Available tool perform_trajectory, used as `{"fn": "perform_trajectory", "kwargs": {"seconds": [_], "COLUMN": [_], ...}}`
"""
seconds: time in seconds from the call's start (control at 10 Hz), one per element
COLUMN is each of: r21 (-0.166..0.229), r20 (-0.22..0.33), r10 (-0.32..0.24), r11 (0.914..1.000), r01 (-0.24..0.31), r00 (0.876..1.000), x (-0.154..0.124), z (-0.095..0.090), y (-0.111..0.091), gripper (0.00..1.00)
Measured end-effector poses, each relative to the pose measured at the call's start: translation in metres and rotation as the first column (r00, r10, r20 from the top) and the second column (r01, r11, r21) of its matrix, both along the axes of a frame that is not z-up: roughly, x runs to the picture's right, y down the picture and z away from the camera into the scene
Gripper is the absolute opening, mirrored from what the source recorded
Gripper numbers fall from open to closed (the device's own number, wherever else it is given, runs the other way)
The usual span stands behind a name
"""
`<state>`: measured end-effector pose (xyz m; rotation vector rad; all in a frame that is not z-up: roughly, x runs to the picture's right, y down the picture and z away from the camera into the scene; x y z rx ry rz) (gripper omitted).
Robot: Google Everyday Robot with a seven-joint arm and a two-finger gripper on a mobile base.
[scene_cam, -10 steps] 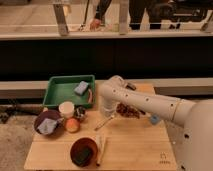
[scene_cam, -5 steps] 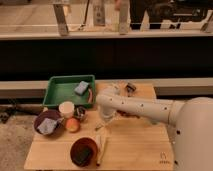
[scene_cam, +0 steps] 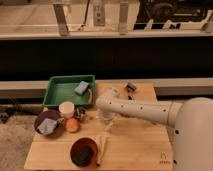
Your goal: Place fork in purple bowl
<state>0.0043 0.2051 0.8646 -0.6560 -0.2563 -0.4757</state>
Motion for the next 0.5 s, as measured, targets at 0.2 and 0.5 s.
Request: {"fn": "perform_trajectory", "kwargs": {"seconds": [0.2, 0.5], "r21": [0.003, 0.018], "r20": [0.003, -0.012], "r10": [0.000, 0.049], "r11": [1.0000, 0.9986], "r01": [0.000, -0.049], "r00": [1.000, 0.999], "x": [-0.002, 0.008], "z": [0.000, -0.005], "y": [-0.001, -0.036], "gripper": [0.80, 0.80]}}
